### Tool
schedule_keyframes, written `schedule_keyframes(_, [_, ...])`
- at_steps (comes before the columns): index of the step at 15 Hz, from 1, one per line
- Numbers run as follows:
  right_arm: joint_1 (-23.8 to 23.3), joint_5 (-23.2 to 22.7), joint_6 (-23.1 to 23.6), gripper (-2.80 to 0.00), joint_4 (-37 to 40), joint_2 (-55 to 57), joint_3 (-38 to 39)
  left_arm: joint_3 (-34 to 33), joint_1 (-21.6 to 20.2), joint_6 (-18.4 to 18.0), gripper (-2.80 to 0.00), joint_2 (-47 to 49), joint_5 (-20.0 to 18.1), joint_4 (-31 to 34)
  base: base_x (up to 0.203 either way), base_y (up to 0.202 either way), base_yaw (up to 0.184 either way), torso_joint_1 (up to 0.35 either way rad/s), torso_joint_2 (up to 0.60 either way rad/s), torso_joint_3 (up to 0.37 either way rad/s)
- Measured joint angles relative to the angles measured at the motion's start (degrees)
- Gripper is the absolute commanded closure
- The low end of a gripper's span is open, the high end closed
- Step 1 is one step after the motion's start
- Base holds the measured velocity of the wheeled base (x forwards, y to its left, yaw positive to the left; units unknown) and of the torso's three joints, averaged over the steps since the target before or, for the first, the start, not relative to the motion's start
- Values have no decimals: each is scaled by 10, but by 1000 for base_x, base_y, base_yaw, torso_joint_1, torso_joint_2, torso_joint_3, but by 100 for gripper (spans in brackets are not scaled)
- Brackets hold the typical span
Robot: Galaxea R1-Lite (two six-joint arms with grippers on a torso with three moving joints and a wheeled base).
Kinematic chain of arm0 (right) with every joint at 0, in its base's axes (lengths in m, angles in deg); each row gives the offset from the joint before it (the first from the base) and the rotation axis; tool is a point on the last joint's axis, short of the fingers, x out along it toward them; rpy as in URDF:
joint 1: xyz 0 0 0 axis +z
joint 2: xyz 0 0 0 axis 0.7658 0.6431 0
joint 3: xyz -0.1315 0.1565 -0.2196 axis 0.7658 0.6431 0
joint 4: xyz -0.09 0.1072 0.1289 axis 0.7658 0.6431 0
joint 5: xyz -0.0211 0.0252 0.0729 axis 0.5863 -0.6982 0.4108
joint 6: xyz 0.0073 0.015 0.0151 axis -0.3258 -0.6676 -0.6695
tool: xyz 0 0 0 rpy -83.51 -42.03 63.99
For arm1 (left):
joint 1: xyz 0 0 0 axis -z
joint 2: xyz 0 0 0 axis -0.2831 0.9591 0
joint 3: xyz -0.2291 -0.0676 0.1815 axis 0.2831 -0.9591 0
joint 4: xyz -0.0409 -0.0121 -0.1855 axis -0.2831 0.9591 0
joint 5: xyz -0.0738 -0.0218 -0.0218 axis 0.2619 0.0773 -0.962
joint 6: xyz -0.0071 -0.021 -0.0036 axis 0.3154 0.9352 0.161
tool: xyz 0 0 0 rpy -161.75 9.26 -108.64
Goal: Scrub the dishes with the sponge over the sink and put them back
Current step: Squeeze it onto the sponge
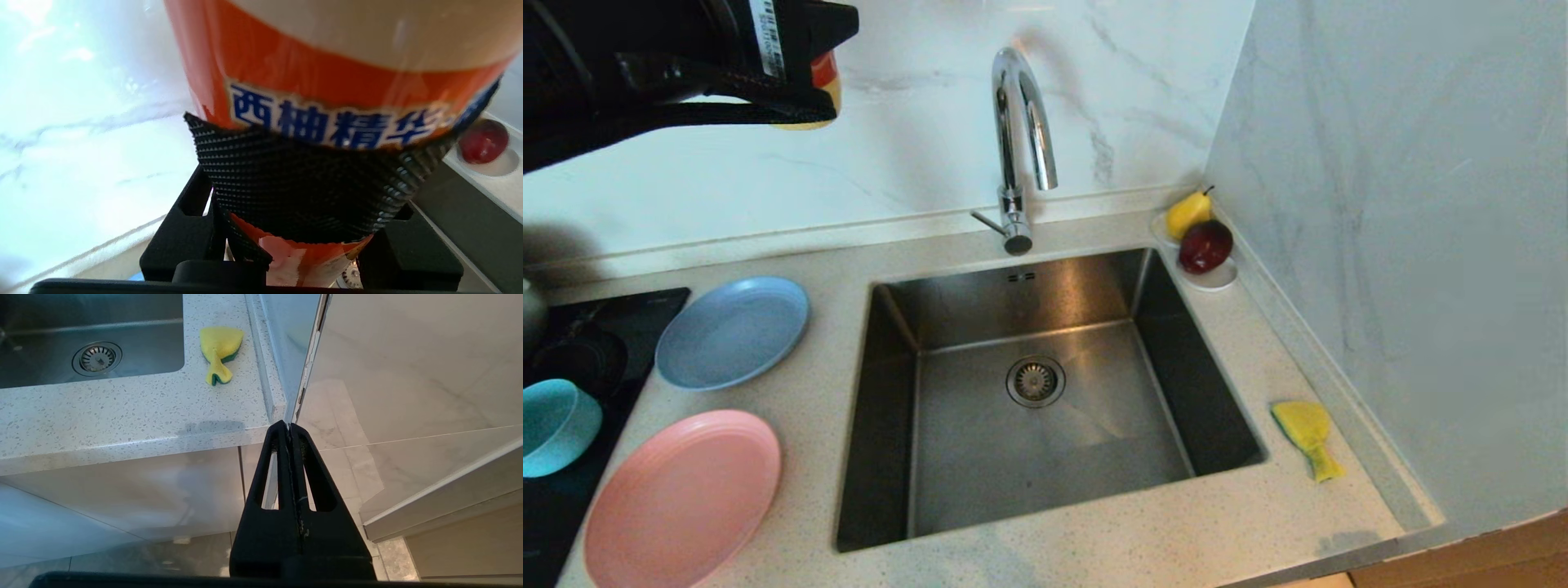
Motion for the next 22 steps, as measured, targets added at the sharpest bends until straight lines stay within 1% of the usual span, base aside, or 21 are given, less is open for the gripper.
schedule_keyframes(2, [0, 0, 0, 0, 0, 0, 0, 12, 13, -36, 0, 10, 0, 0, 0, 0, 0, 0, 0, 0])
schedule_keyframes(7, [0, 0, 0, 0, 0, 0, 0, 28, 36, -73, 0, 34, 0, 0, 0, 0, 0, 0, 0, 0])
schedule_keyframes(9, [0, 0, 0, 0, 0, 0, 0, 43, 48, -76, 0, 51, 1, -1, 0, 0, 0, 0, 0, 0])
schedule_keyframes(12, [0, 0, 0, 0, 0, 0, 0, 74, 68, -89, 0, 86, 2, -1, 0, 0, 0, 0, 0, 0])
schedule_keyframes(13, [0, 0, 0, 0, 0, 0, 0, 85, 77, -92, 0, 97, 6, -1, 0, 0, 0, 0, 0, 0])
schedule_keyframes(16, [0, 0, 0, 0, 0, 0, 0, 125, 117, -102, 0, 138, 34, -3, 0, 0, 0, 0, 0, 0])
schedule_keyframes(18, [0, 0, 0, 0, 0, 0, 0, 145, 137, -103, 0, 164, 44, -4, 0, 0, 0, 0, 0, 0])
schedule_keyframes(19, [0, 0, 0, 0, 0, 0, 0, 149, 145, -104, 0, 174, 52, -5, 0, 0, 0, 0, 0, 0])
schedule_keyframes(22, [0, 0, 0, 0, 0, 0, 0, 152, 153, -103, 0, 197, 55, -7, 0, 0, 0, 0, 0, 0])
